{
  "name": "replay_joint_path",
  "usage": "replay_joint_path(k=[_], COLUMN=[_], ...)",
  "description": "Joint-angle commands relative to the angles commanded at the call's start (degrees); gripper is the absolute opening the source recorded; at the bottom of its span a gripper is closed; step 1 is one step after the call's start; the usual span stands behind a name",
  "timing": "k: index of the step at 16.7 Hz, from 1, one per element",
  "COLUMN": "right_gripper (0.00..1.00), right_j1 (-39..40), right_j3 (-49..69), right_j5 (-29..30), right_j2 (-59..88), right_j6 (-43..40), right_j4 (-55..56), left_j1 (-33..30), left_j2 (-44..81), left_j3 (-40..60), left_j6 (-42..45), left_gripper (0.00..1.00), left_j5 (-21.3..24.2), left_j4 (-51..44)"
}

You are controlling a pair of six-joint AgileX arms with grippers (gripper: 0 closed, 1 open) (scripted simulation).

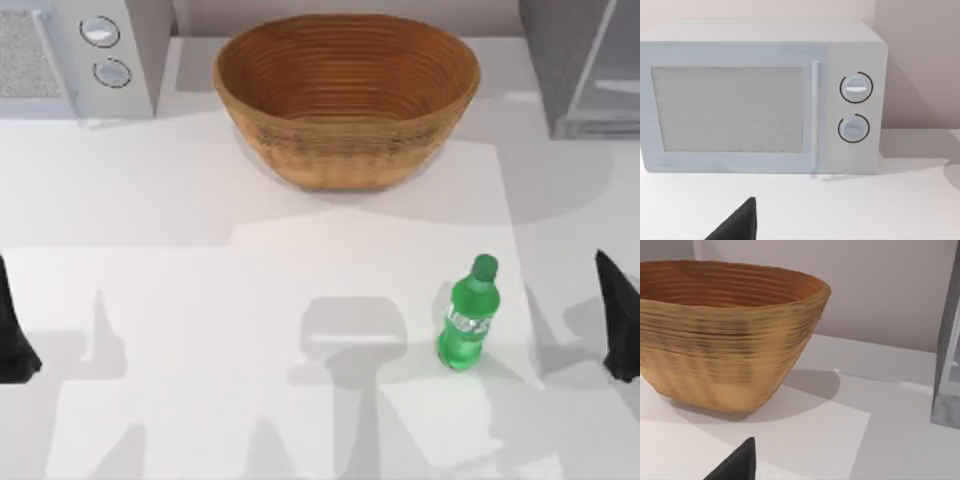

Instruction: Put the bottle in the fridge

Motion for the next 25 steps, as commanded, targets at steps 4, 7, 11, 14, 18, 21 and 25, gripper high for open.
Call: replay_joint_path(k=[4, 7, 11, 14, 18, 21, 25], right_gripper=[1.0, 1.0, 1.0, 1.0, 1.0, 1.0, 1.0], right_j1=[3.6, 6.0, 8.8, 10.3, 11.3, 11.3, 11.0], right_j3=[-0.2, -0.5, -0.9, -1.2, -1.4, -1.4, -1.0], right_j5=[-3.6, -6.0, -8.8, -10.3, -11.3, -11.3, -11.1], right_j2=[19.4, 33.0, 48.2, 56.3, 61.7, 61.8, 64.9], right_j6=[-0.7, -1.3, -2.1, -2.5, -2.8, -2.8, -2.9], right_j4=[17.8, 29.9, 43.1, 50.2, 54.9, 55.0, 54.0], left_j1=[0.0, 0.0, 0.0, 0.0, 0.0, 0.0, 0.0], left_j2=[0.0, 0.0, 0.0, 0.0, 0.0, 0.0, 0.0], left_j3=[0.0, 0.0, 0.0, 0.0, 0.0, 0.0, 0.0], left_j6=[0.0, 0.0, 0.0, 0.0, 0.0, 0.0, 0.0], left_gripper=[1.0, 1.0, 1.0, 1.0, 1.0, 1.0, 1.0], left_j5=[0.0, 0.0, 0.0, 0.0, 0.0, 0.0, 0.0], left_j4=[0.0, 0.0, 0.0, 0.0, 0.0, 0.0, 0.0])
